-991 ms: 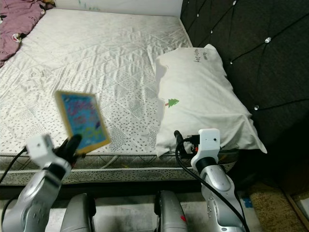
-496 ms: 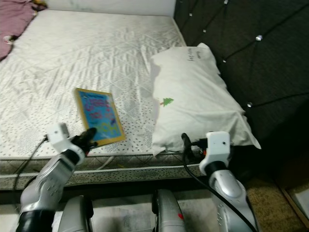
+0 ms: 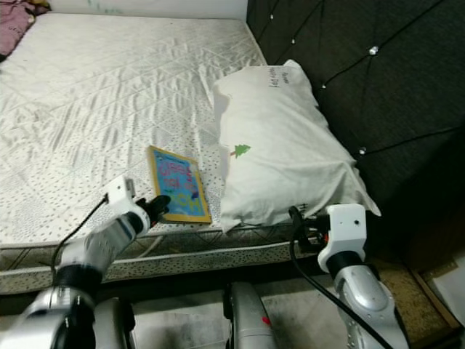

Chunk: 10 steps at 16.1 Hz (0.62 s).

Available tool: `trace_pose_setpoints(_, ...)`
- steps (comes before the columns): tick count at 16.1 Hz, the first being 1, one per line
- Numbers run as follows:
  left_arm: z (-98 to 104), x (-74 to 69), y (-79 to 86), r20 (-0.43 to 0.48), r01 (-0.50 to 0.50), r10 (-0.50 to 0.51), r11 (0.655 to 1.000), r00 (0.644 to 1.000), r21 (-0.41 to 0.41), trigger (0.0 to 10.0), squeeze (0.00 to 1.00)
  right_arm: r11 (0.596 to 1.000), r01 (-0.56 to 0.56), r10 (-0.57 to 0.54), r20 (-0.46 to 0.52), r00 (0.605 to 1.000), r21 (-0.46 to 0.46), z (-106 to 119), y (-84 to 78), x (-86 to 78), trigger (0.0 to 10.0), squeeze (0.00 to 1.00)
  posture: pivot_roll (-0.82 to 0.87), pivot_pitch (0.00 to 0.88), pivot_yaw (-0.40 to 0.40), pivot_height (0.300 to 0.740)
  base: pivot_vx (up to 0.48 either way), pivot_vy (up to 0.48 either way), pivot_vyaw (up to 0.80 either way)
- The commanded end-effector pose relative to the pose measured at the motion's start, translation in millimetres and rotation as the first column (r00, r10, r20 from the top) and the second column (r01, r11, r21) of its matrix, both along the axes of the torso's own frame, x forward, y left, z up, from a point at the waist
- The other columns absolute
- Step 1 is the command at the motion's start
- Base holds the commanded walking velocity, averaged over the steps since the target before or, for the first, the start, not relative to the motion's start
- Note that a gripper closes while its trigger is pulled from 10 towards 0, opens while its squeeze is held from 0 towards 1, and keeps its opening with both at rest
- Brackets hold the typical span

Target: Clean up the room

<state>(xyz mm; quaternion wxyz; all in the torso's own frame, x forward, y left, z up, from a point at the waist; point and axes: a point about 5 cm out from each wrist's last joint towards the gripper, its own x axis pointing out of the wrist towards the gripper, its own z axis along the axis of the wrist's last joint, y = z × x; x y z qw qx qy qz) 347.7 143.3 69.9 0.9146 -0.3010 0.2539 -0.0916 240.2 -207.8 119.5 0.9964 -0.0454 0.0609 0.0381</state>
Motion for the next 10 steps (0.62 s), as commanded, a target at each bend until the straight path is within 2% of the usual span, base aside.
trace_pose_setpoints(1,-6,-1.1,-4.0,-0.029,0.028,-0.028,1.000,0.999,0.004,10.0,0.00,1.000,0.009,-0.008,0.007,1.000,-0.009,5,-4.4,-2.3,10.0,0.00,-0.29,0.132,-0.099,0.591,0.000,0.000,0.00)
trace_pose_setpoints(4,-4,2.5,-4.3,-0.059,0.066,-0.066,0.998,0.996,-0.007,10.0,0.00,1.000,0.012,-0.012,0.008,1.000,-0.014,8,-5.4,-1.2,10.0,0.00,-0.30,0.133,-0.099,0.591,0.000,0.000,0.00)
trace_pose_setpoints(5,-4,3.2,-3.8,-0.066,0.082,-0.082,0.997,0.994,-0.005,10.0,0.13,1.000,0.013,-0.013,0.008,1.000,-0.014,8,-5.2,-0.8,10.0,0.00,-0.30,0.133,-0.098,0.591,0.000,0.000,0.00)
trace_pose_setpoints(6,-4,3.6,-2.8,-0.072,0.098,-0.098,0.995,0.993,0.003,10.0,0.89,1.000,0.014,-0.013,0.008,1.000,-0.015,9,-4.8,-0.3,10.0,0.00,-0.30,0.132,-0.097,0.591,0.000,0.000,0.00)
trace_pose_setpoints(7,-4,3.9,-1.8,-0.074,0.104,-0.103,0.995,0.992,0.011,10.0,1.00,1.000,0.014,-0.014,0.008,1.000,-0.015,9,-4.8,-0.4,10.0,0.00,-0.30,0.133,-0.096,0.591,0.000,0.000,0.00)
trace_pose_setpoints(10,-1,8.4,14.3,-0.058,0.053,-0.049,0.996,0.997,0.072,10.0,1.00,1.000,0.019,-0.018,0.007,1.000,-0.016,8,-4.7,0.2,10.0,0.00,-0.30,0.128,-0.094,0.591,0.000,0.000,0.00)
